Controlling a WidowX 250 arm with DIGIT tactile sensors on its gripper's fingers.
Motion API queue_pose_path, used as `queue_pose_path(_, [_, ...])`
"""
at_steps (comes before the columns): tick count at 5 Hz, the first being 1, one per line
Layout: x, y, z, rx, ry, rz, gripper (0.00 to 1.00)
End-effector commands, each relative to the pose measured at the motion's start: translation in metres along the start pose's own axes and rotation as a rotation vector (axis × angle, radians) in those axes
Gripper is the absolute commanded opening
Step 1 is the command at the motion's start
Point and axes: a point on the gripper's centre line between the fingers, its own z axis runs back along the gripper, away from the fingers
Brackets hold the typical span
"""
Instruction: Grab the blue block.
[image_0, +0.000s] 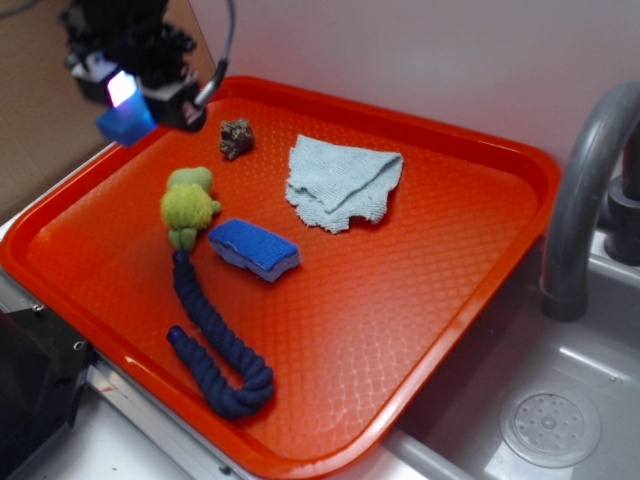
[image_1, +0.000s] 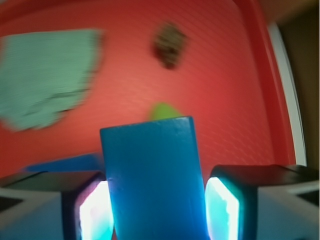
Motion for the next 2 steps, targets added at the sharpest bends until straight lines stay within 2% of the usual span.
queue_pose_path(1, [-0.005, -0.030, 0.070, -0.127, -0.149, -0.349, 0.00])
queue_pose_path(2, [0.006, -0.014, 0.070, -0.149, -0.145, -0.258, 0.00])
